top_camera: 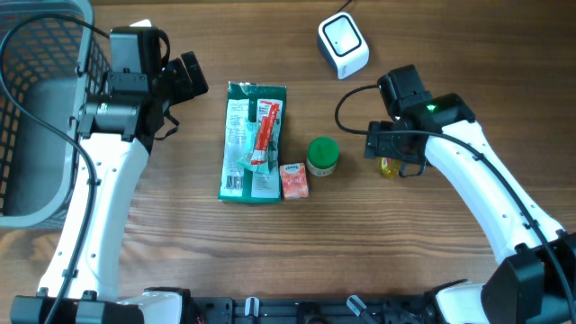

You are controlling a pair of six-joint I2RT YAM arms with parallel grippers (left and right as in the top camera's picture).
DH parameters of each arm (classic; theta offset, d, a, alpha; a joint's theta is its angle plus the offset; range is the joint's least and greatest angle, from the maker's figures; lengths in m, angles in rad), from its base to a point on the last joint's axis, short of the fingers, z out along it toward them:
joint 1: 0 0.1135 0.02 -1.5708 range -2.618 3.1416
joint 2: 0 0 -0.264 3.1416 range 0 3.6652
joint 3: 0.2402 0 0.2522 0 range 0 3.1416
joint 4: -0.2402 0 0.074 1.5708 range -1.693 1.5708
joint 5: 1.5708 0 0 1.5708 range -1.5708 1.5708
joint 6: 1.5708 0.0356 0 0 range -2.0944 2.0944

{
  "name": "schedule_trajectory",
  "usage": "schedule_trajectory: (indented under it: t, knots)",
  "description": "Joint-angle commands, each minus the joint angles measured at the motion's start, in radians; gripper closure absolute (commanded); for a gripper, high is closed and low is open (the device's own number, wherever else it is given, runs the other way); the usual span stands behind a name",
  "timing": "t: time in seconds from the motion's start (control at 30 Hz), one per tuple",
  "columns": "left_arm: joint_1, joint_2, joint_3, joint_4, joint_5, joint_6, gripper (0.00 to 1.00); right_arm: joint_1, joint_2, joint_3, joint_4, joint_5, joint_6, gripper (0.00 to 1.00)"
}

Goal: Scan the item barcode
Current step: 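Lower the right gripper around the yellow bottle and close it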

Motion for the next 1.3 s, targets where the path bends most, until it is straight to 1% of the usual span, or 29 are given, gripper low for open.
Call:
schedule_trajectory:
  t: [0.0,0.23,0.3,0.33,0.4,0.53,0.77,1.13,1.27]
  knots:
    - [0.003,-0.003,0.012,0.003,-0.010,0.023,0.00,-0.002,-0.007,-0.010,0.019,0.006,-0.010,0.06]
    - [0.003,-0.003,0.012,0.003,-0.010,0.023,0.00,-0.003,-0.007,-0.010,0.021,-0.004,-0.011,0.05]
    - [0.003,-0.003,0.012,0.003,-0.010,0.023,0.00,-0.015,-0.007,-0.008,0.018,-0.055,-0.037,0.04]
    - [0.003,-0.003,0.012,0.003,-0.010,0.023,0.00,-0.056,-0.007,-0.007,0.018,-0.128,-0.043,0.03]
    - [0.003,-0.003,0.012,0.003,-0.010,0.023,0.00,-0.097,-0.007,-0.007,0.018,-0.153,-0.044,0.04]
    - [0.003,-0.003,0.012,0.003,-0.010,0.023,0.00,-0.129,-0.007,-0.007,0.002,-0.156,-0.059,0.07]
    - [0.003,-0.003,0.012,0.003,-0.010,0.023,0.00,-0.121,-0.007,-0.007,0.006,-0.160,-0.110,0.08]
    - [0.003,-0.003,0.012,0.003,-0.010,0.023,0.00,-0.121,-0.007,-0.007,0.018,-0.160,-0.110,0.09]
    - [0.003,-0.003,0.012,0.003,-0.010,0.023,0.00,-0.121,-0.007,-0.008,0.018,-0.164,-0.110,0.13]
